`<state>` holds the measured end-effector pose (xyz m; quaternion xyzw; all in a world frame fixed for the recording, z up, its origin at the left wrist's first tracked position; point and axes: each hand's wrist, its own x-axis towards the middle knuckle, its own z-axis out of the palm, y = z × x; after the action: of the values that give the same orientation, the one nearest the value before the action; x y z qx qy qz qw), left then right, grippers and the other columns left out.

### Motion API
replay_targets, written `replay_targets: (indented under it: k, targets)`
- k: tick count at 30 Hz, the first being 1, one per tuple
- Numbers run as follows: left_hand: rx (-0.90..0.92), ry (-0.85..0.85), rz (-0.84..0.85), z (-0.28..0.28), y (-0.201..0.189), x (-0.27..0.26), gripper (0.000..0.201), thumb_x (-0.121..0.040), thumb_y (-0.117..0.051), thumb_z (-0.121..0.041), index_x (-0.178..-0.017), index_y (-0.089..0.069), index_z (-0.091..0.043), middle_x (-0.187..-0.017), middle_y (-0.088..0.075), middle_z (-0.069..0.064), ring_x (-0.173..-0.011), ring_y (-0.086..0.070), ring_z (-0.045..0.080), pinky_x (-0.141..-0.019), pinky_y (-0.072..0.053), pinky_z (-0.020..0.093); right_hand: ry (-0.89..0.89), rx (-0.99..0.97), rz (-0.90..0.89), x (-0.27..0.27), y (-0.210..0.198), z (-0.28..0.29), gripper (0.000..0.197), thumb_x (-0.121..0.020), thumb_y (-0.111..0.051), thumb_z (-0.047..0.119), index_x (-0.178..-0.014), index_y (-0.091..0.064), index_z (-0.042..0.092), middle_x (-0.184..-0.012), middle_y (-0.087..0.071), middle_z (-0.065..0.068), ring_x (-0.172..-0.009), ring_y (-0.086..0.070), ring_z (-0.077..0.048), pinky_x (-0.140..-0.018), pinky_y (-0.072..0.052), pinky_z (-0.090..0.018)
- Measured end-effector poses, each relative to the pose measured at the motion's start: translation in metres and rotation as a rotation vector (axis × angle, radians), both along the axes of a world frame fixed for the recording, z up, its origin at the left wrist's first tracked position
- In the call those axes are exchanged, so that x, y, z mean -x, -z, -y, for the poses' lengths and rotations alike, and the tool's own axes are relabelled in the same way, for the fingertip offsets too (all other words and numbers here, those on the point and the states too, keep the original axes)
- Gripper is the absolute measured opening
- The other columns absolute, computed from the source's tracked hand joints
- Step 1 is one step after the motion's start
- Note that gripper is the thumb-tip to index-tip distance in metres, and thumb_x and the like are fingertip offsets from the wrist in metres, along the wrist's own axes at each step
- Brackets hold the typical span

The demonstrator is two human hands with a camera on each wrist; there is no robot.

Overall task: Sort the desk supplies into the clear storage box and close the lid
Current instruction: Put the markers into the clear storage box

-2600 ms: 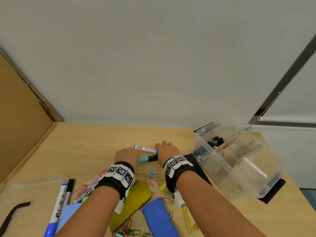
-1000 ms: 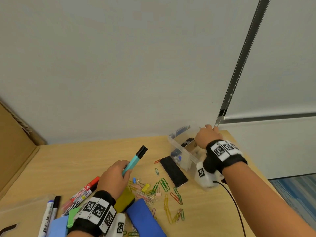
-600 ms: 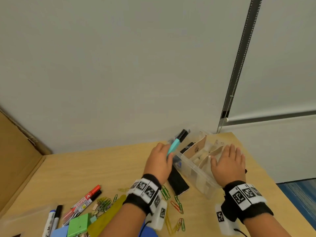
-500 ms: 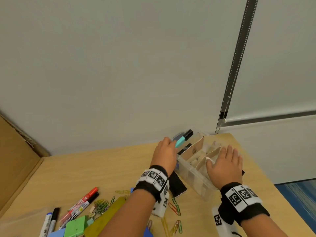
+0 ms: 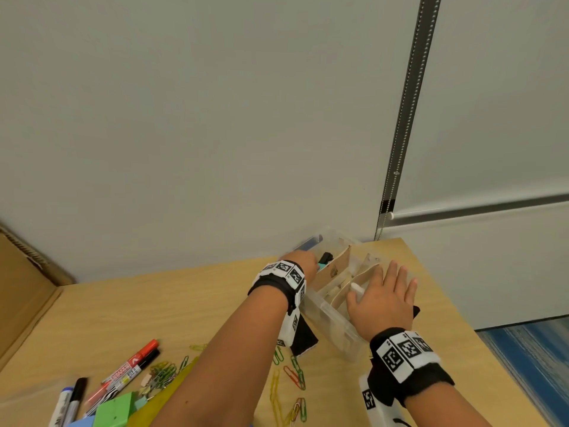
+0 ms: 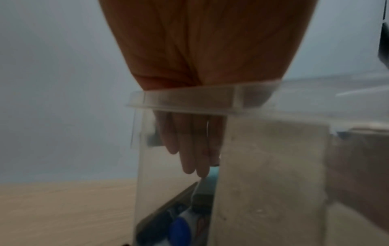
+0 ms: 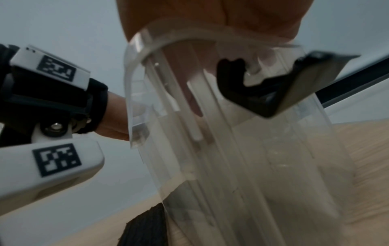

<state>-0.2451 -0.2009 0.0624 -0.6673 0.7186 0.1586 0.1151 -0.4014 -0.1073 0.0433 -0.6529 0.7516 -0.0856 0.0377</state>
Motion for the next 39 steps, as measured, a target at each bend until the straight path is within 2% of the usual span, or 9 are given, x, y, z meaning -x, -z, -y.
replay_targets:
  k: [5,9,12,17,21,26,30,35,39]
  targets:
    - [0.238,-0.004,-0.211,-0.031,-0.005,-0.007,0.035,-0.099,-0.032,-0.019,-0.121,-0.059,-0.017,-0.121,-0.063,0.008,-0.108,-0.059,0.027,-0.095,-0.048,0.042,-0.017,-0.004,0.006,0.001,0.000,0.000,0.078,-0.090,-0.029,0.053,-0.151,-0.013,0.006,-0.159,0.001,-0.019,-0.147,0.004,-0.034,-0.119,0.004,-0.049]
    - [0.475,0.002,-0.412,-0.093,-0.011,-0.017,0.037,-0.099,-0.037,-0.022,-0.134,-0.048,-0.024,-0.135,-0.049,-0.004,-0.125,-0.044,0.014,-0.107,-0.038,0.034,-0.037,0.000,0.016,0.003,0.001,-0.001,0.077,-0.090,-0.030,0.052,-0.150,-0.015,0.005,-0.158,-0.001,-0.020,-0.147,0.003,-0.035,-0.119,0.003,-0.049]
    - [0.517,-0.038,-0.423,-0.141,-0.009,-0.041,0.037,-0.098,-0.040,-0.029,-0.135,-0.045,-0.031,-0.134,-0.047,-0.013,-0.124,-0.041,0.006,-0.107,-0.037,0.028,-0.043,0.007,0.028,0.003,0.002,0.000,0.076,-0.090,-0.030,0.050,-0.150,-0.017,0.006,-0.158,-0.002,-0.020,-0.147,0.002,-0.035,-0.119,0.002,-0.050]
    - [0.494,-0.177,-0.328,-0.214,0.015,-0.118,0.029,-0.098,-0.044,-0.027,-0.123,-0.056,-0.029,-0.123,-0.054,-0.013,-0.116,-0.047,0.007,-0.098,-0.039,0.023,-0.075,-0.030,0.021,0.004,-0.003,-0.003,0.068,-0.093,-0.028,0.046,-0.150,-0.020,0.010,-0.160,-0.003,-0.013,-0.147,0.002,-0.035,-0.119,0.000,-0.052]
    - [0.424,-0.365,-0.194,-0.250,0.034,-0.205,0.026,-0.097,-0.048,-0.024,-0.119,-0.061,-0.025,-0.121,-0.060,-0.005,-0.110,-0.054,0.015,-0.092,-0.044,0.026,-0.209,0.033,0.044,-0.012,-0.018,-0.021,0.054,-0.094,-0.032,0.039,-0.141,-0.039,0.013,-0.158,-0.017,-0.009,-0.147,-0.003,-0.034,-0.119,0.000,-0.051]
    - [0.171,-0.519,0.003,-0.260,0.044,-0.288,0.030,-0.098,-0.042,-0.030,-0.124,-0.055,-0.027,-0.131,-0.053,0.002,-0.117,-0.050,0.022,-0.099,-0.042,0.034,-0.594,0.174,0.194,-0.087,-0.031,-0.063,0.033,-0.092,-0.044,0.032,-0.117,-0.060,0.016,-0.127,-0.055,-0.003,-0.124,-0.044,-0.021,-0.106,-0.037,-0.038]
    - [0.039,-0.503,0.067,-0.250,0.050,-0.308,0.037,-0.097,-0.043,-0.027,-0.134,-0.047,-0.025,-0.139,-0.043,0.003,-0.126,-0.043,0.025,-0.105,-0.040,0.037,-0.859,0.032,0.290,-0.169,-0.022,-0.092,0.033,-0.096,-0.040,0.031,-0.122,-0.056,0.018,-0.126,-0.055,0.003,-0.117,-0.048,-0.013,-0.093,-0.043,-0.027]
    - [0.014,-0.458,0.017,-0.243,0.059,-0.322,0.051,-0.090,-0.051,-0.005,-0.135,-0.044,-0.028,-0.137,-0.044,0.001,-0.122,-0.047,0.024,-0.100,-0.046,0.037,-0.952,-0.307,0.290,-0.253,0.015,-0.104,0.034,-0.097,-0.040,0.014,-0.129,-0.051,0.021,-0.135,-0.048,0.001,-0.121,-0.048,-0.020,-0.096,-0.045,-0.038]
    - [-0.040,-0.443,0.000,-0.244,0.064,-0.328,0.046,-0.089,-0.051,-0.008,-0.131,-0.049,-0.028,-0.129,-0.054,0.001,-0.110,-0.059,0.022,-0.092,-0.052,0.038,-0.982,-0.384,0.094,-0.301,0.030,-0.094,0.049,-0.090,-0.047,-0.001,-0.134,-0.045,0.020,-0.135,-0.043,-0.005,-0.117,-0.051,-0.028,-0.091,-0.048,-0.042]
